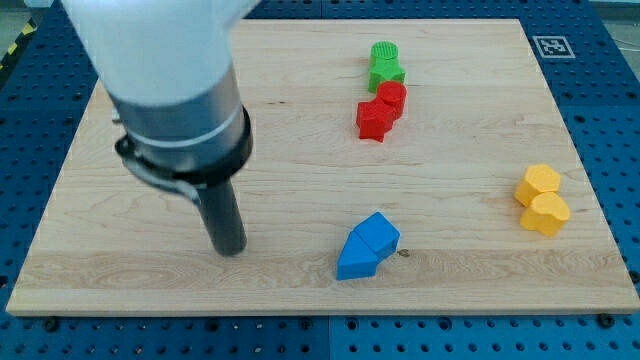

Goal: Separate the blue cube and blue triangle

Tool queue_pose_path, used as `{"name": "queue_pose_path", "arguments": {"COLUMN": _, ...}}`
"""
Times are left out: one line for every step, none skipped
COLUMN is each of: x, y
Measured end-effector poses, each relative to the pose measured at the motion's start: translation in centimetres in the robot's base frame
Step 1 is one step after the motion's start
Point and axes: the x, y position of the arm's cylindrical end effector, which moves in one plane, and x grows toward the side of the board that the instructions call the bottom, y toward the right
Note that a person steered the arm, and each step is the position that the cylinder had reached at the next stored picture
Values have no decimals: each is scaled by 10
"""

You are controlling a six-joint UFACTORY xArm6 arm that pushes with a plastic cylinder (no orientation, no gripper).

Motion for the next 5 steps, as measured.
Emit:
{"name": "queue_pose_path", "arguments": {"x": -22, "y": 2}}
{"name": "queue_pose_path", "arguments": {"x": -40, "y": 47}}
{"name": "queue_pose_path", "arguments": {"x": -50, "y": 103}}
{"name": "queue_pose_path", "arguments": {"x": -38, "y": 159}}
{"name": "queue_pose_path", "arguments": {"x": -16, "y": 206}}
